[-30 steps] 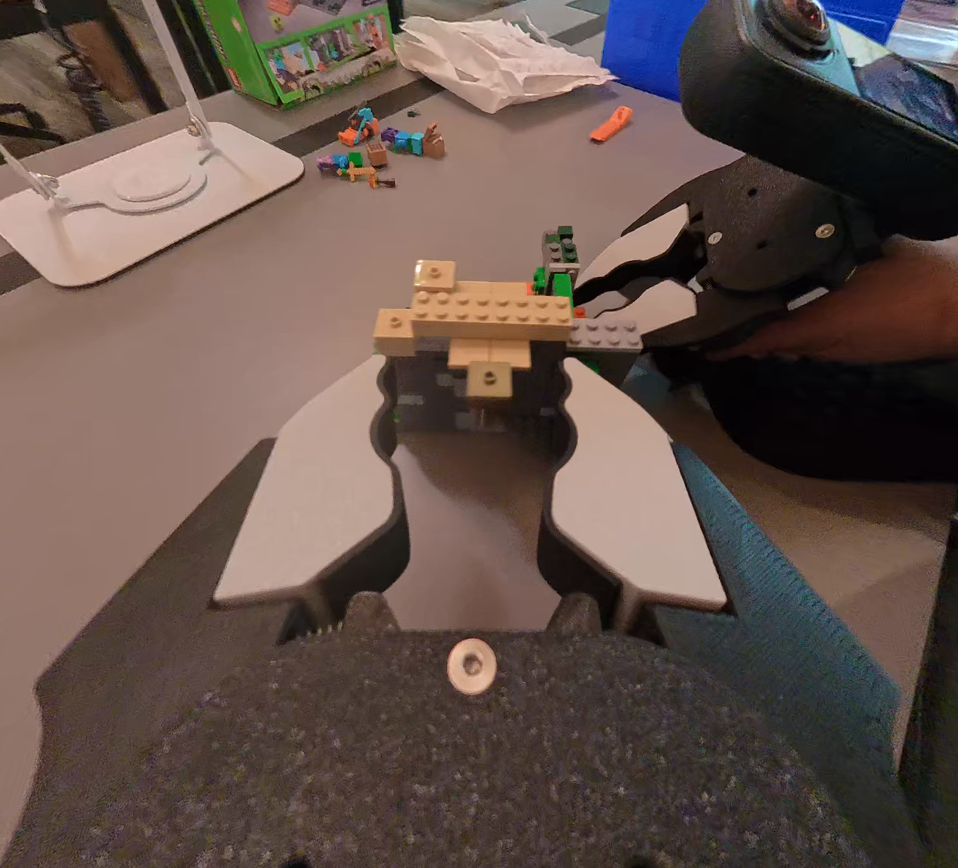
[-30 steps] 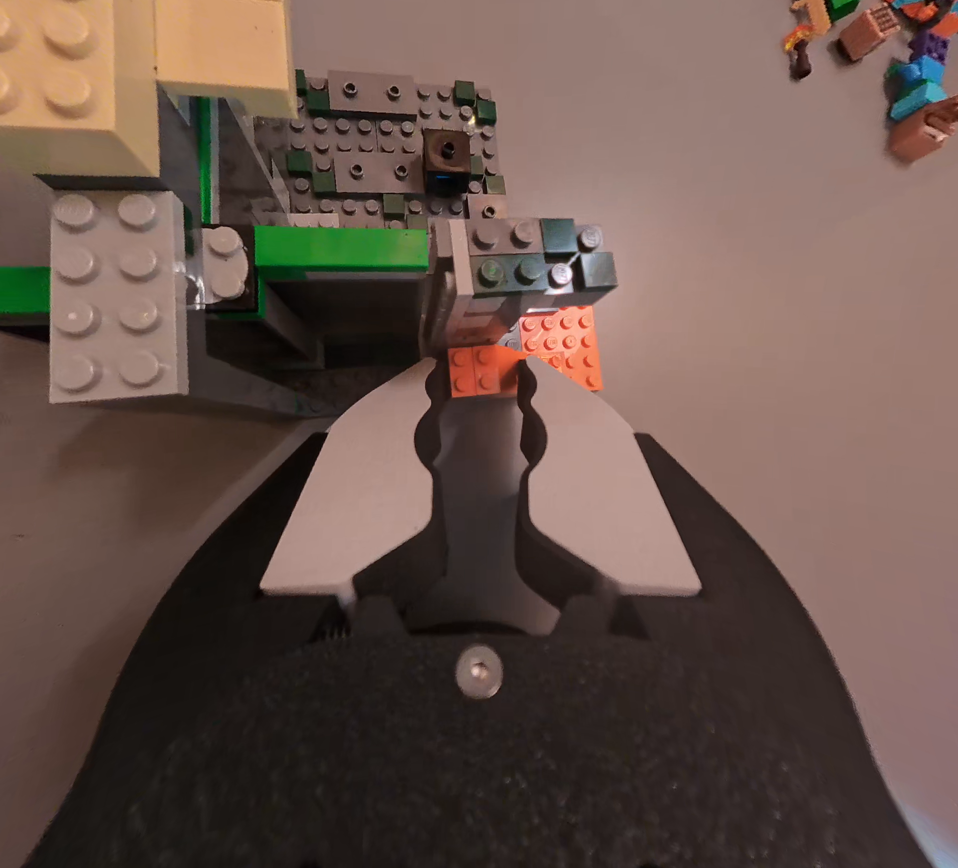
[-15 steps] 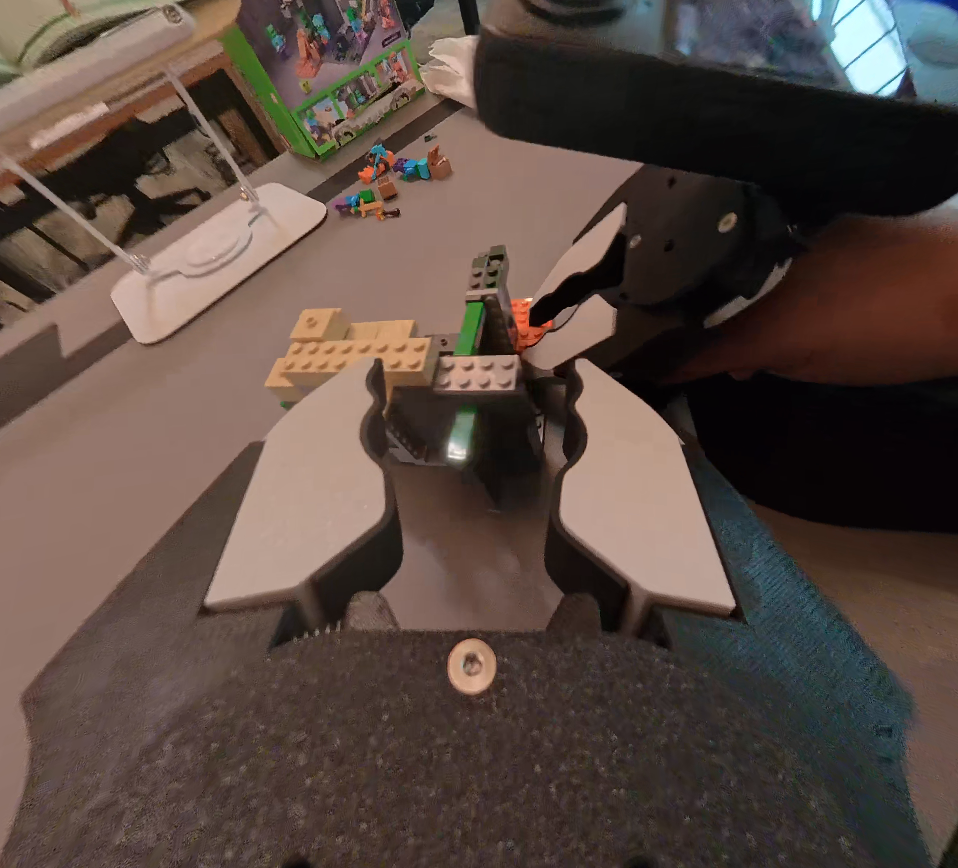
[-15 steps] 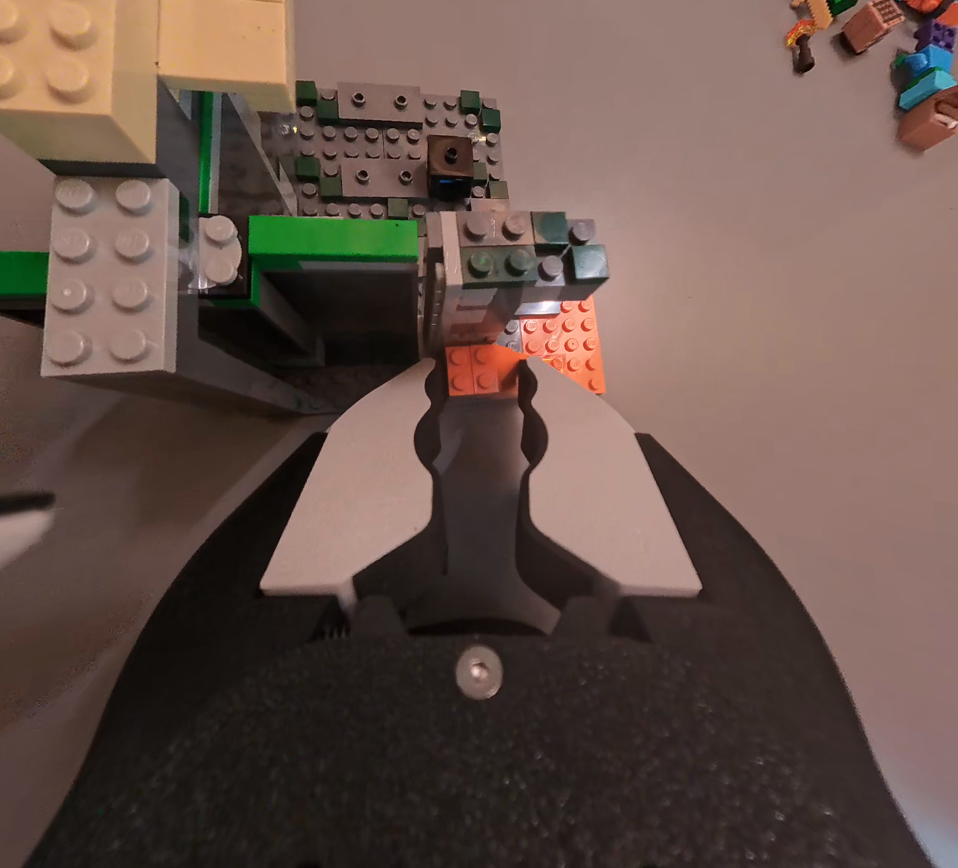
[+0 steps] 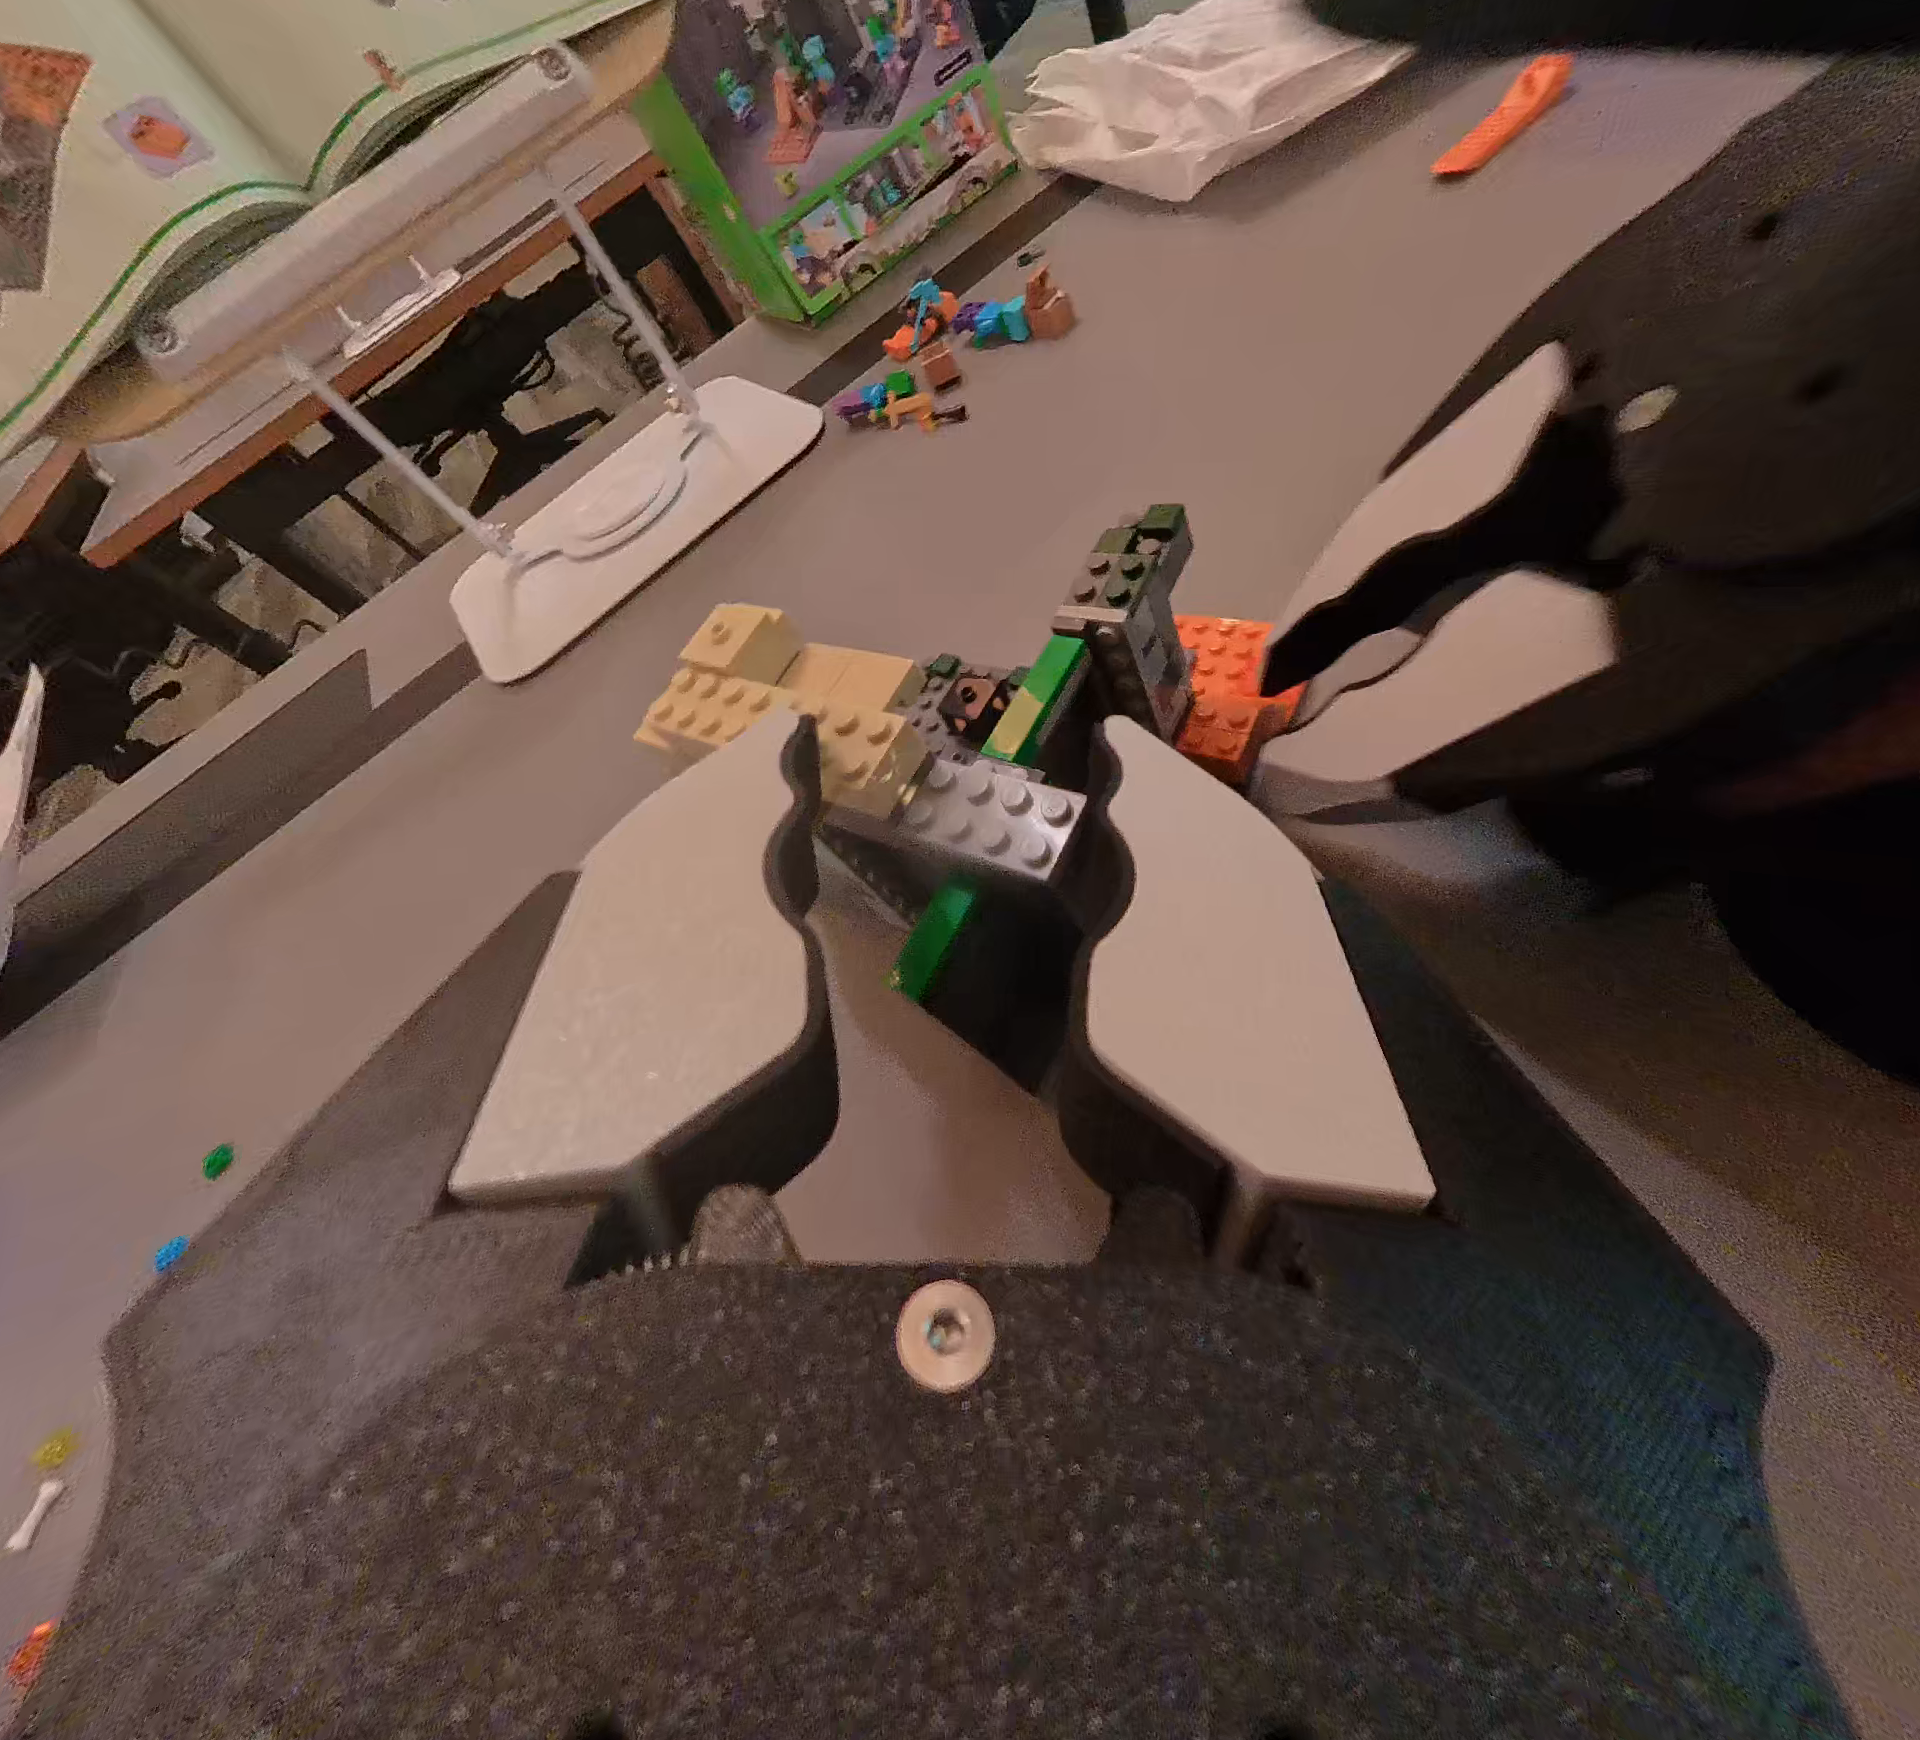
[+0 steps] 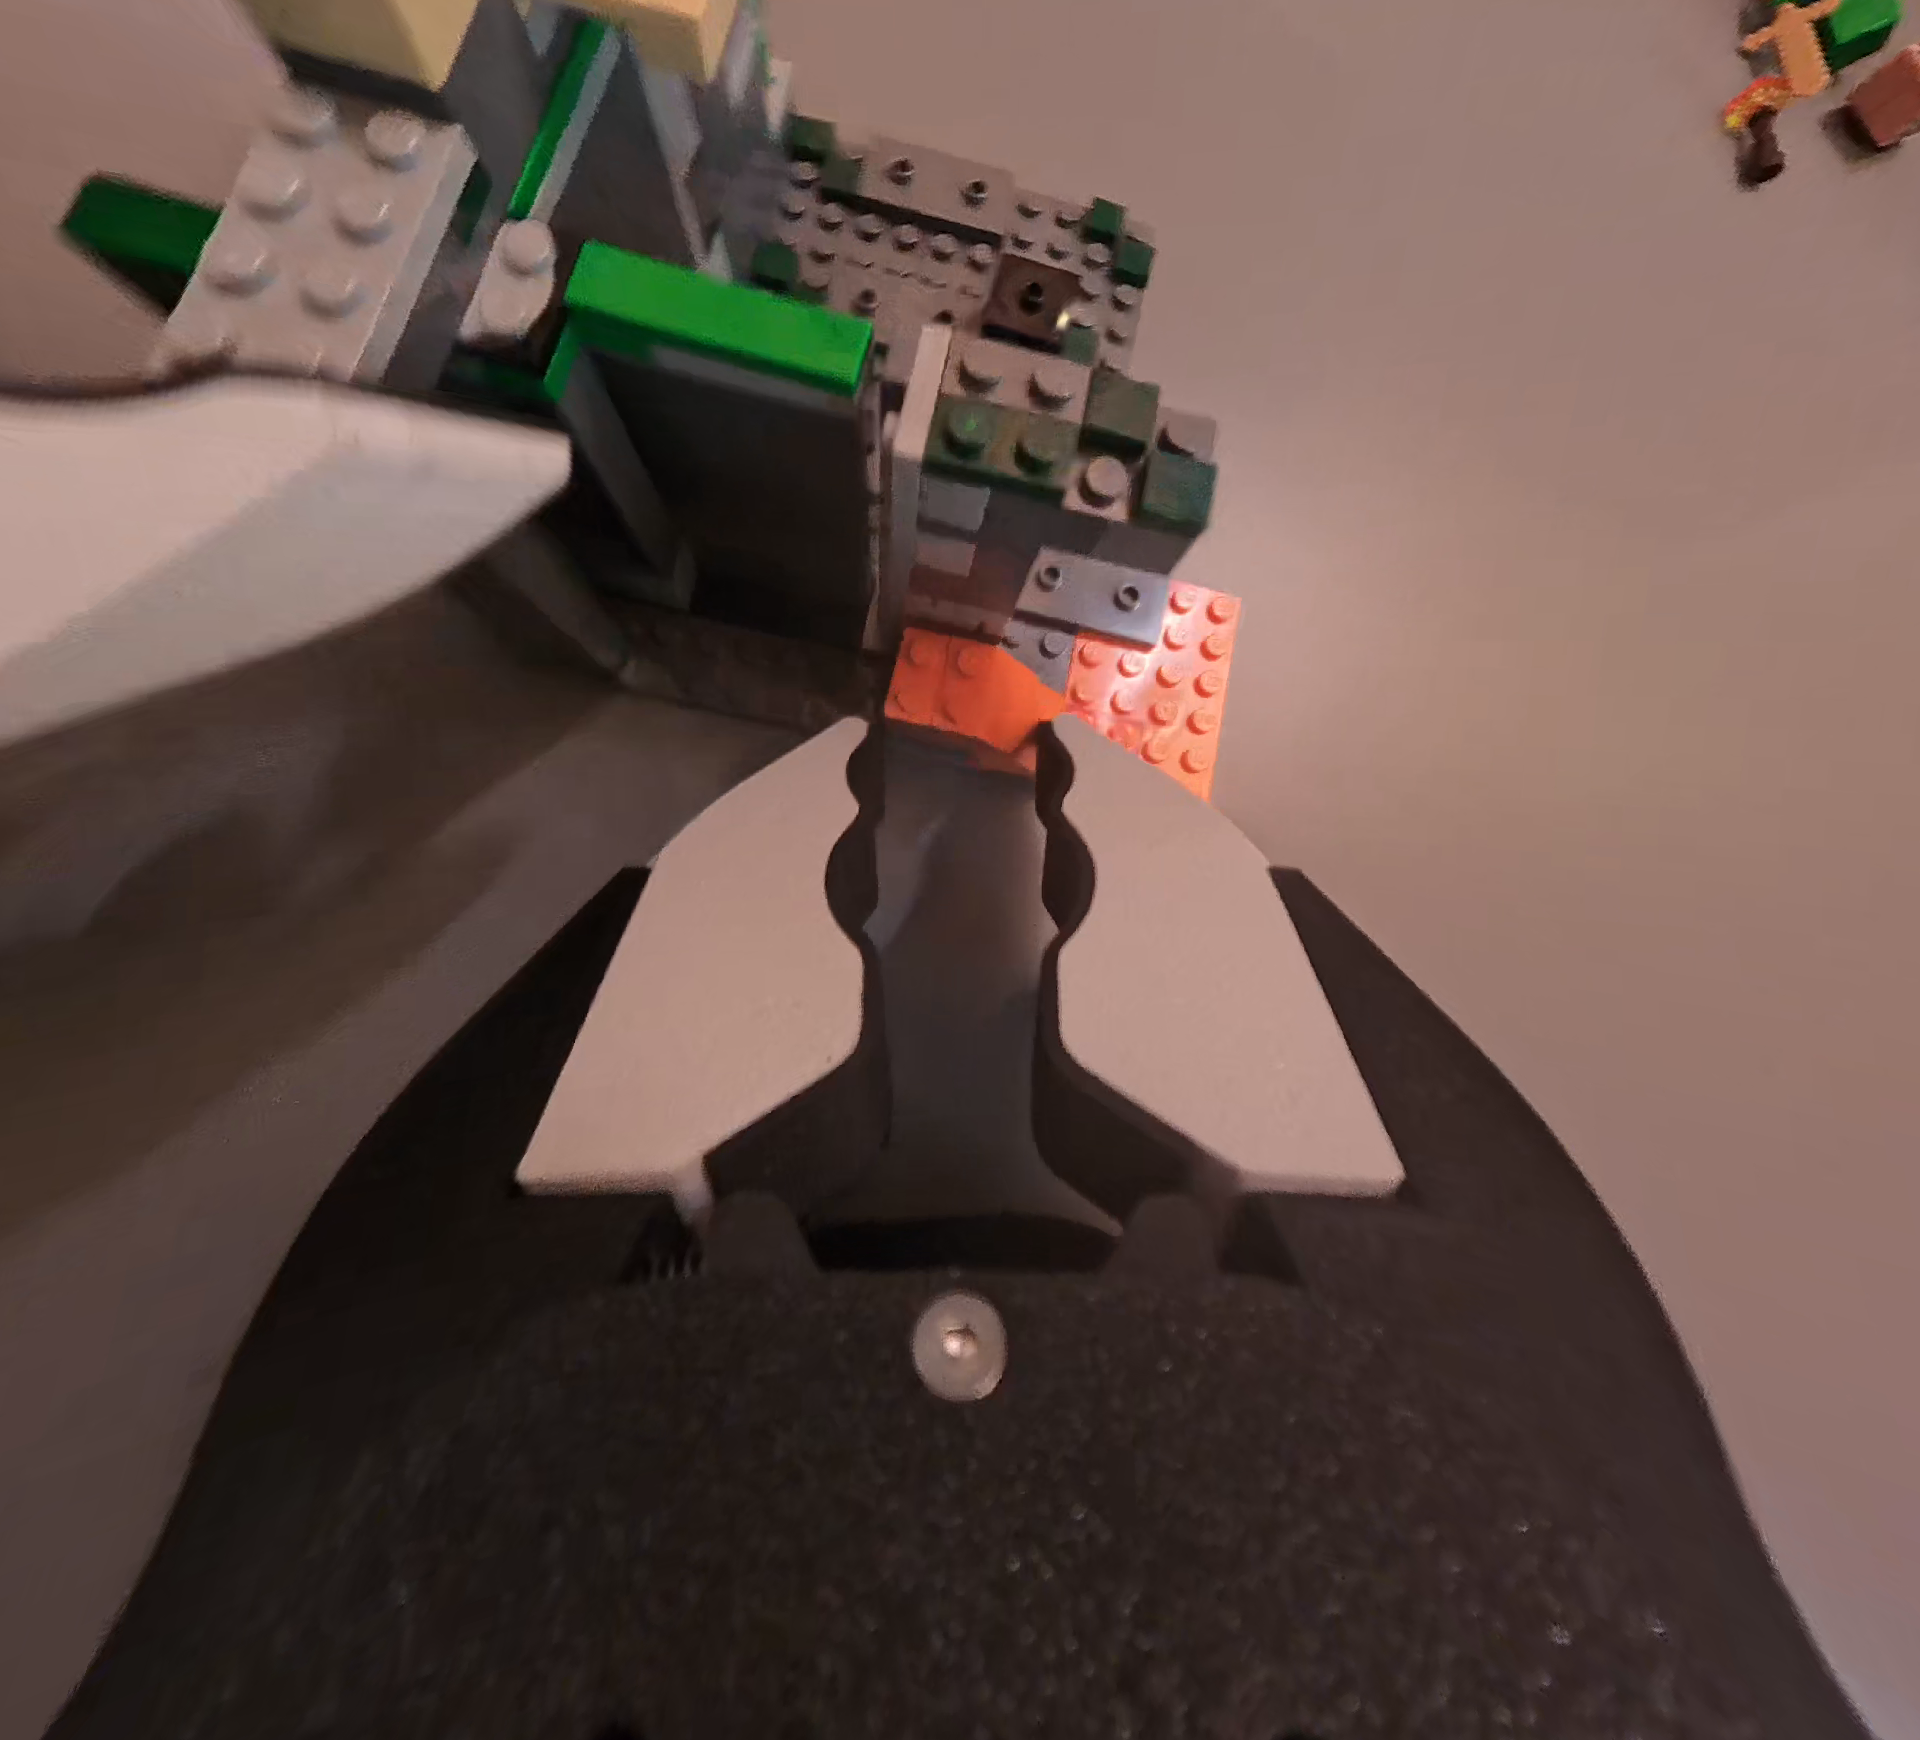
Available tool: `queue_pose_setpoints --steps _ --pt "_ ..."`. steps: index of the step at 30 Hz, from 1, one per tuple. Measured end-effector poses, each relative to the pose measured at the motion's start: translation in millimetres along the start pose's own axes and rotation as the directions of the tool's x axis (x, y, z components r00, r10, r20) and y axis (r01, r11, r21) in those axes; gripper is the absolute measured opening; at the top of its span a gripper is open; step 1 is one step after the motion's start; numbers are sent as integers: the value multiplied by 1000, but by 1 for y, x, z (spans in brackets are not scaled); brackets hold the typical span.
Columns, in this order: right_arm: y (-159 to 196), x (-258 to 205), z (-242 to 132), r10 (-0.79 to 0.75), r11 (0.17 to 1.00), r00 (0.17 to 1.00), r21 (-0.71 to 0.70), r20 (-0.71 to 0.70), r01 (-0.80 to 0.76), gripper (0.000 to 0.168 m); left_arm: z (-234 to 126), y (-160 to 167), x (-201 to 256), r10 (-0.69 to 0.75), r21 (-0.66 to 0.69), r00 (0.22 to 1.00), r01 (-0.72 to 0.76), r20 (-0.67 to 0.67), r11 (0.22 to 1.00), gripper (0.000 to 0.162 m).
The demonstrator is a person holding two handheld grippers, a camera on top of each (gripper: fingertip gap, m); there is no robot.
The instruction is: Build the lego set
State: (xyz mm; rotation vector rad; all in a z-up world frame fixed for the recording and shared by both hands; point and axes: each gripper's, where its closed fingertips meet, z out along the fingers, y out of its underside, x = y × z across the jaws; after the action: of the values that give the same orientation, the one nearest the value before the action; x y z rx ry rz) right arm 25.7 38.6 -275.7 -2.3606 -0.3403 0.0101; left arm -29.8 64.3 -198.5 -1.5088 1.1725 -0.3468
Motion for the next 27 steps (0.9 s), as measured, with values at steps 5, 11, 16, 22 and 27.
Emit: queue_pose_setpoints --steps 5,11,16,22,27 --pt "-24 -6 -28 -106 979 971 193 215 64 29 -9 14 -32 -159 -20 985 158 -68 987 47" --pt "-46 2 -35 -487 855 768 405 417 322 54 -17 24 -46 -295 -74 936 286 -193 955 46" --pt "-53 -25 -21 -516 854 613 416 598 313 62 -25 25 -43 -311 -71 928 303 -204 950 47" --pt "-58 -46 -3 -492 863 686 403 536 304 22 -31 25 -39 -279 -87 932 266 -231 960 48" --pt "-72 -39 8 -330 922 857 330 397 202 22 -19 27 -51 -218 -105 947 198 -237 975 48"
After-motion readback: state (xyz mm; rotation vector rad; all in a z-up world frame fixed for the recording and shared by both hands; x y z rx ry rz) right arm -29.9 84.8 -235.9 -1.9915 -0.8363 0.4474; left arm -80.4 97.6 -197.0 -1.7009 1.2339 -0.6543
